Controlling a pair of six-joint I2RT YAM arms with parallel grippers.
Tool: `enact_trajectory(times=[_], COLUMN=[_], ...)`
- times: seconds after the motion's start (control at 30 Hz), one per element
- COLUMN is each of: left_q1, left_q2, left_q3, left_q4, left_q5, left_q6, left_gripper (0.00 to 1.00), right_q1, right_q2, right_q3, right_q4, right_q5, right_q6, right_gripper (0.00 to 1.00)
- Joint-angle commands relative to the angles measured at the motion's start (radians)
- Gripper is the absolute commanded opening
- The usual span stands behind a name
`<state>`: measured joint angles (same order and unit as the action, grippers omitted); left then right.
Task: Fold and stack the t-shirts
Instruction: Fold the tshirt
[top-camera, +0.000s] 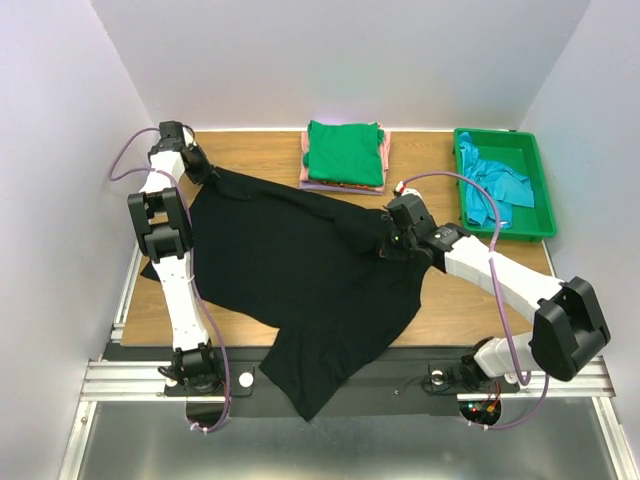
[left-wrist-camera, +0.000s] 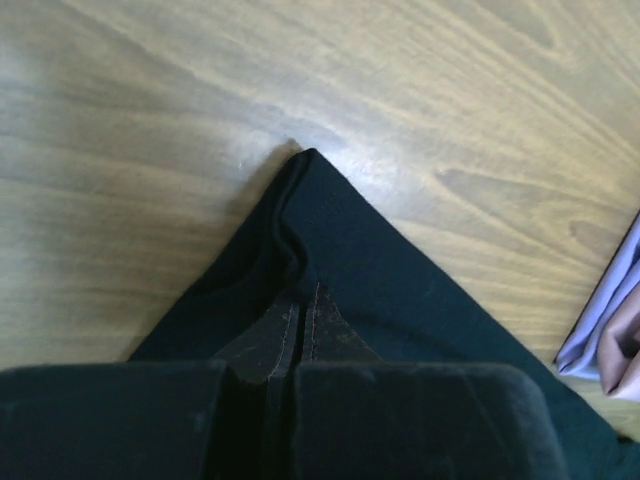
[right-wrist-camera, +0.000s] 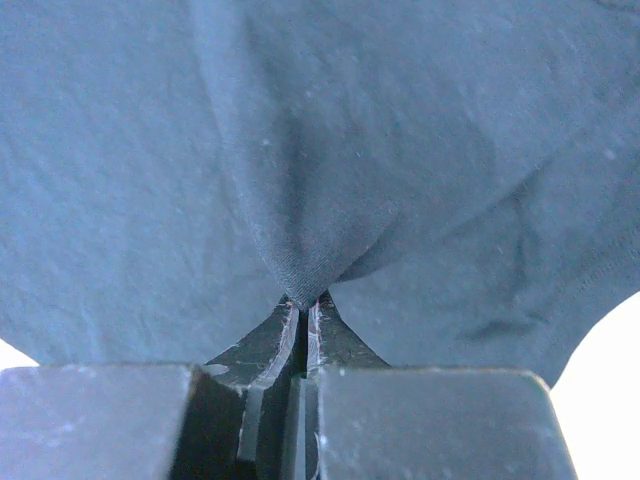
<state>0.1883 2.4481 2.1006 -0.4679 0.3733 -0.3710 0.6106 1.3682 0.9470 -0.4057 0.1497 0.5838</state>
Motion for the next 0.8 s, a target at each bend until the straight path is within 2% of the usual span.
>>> enact_trajectory(times=[0.0, 0.13, 0.4, 0.67, 0.77], left_q1=[0.010, 0.025, 0.037, 0.046, 0.048], left_q2=[-0.139, -0.165, -0.169, -0.161, -0.158], left_q3=[-0.021, -0.025, -0.027, -0.056, -0.082], left_q4=[-0.055, -0.074, -0.106, -0.107, -0.097], left_q5=[-0.010, -0.017, -0.030, -0.062, -0.060], left_q6=[0.055, 0.057, 0.070, 0.081, 0.083], left_gripper=[0.00, 0.00, 0.00, 0.00, 0.08], right_q1=[0.006, 0.006, 0.008, 0.008, 0.008], right_q2=[-0.060, -0.106, -0.096, -0.126, -0.081], right_q3=[0.033, 0.059, 0.022, -0.069, -0.102], right_q4=[-0.082, -0.117, -0.123, -0.127, -0.117], right_q5=[0.027, 0.016, -0.206, -0.237, -0.179], right_q6=[0.022, 0.010, 0.037, 0.090, 0.111], right_gripper=[0.01, 0.01, 0.01, 0.01, 0.01])
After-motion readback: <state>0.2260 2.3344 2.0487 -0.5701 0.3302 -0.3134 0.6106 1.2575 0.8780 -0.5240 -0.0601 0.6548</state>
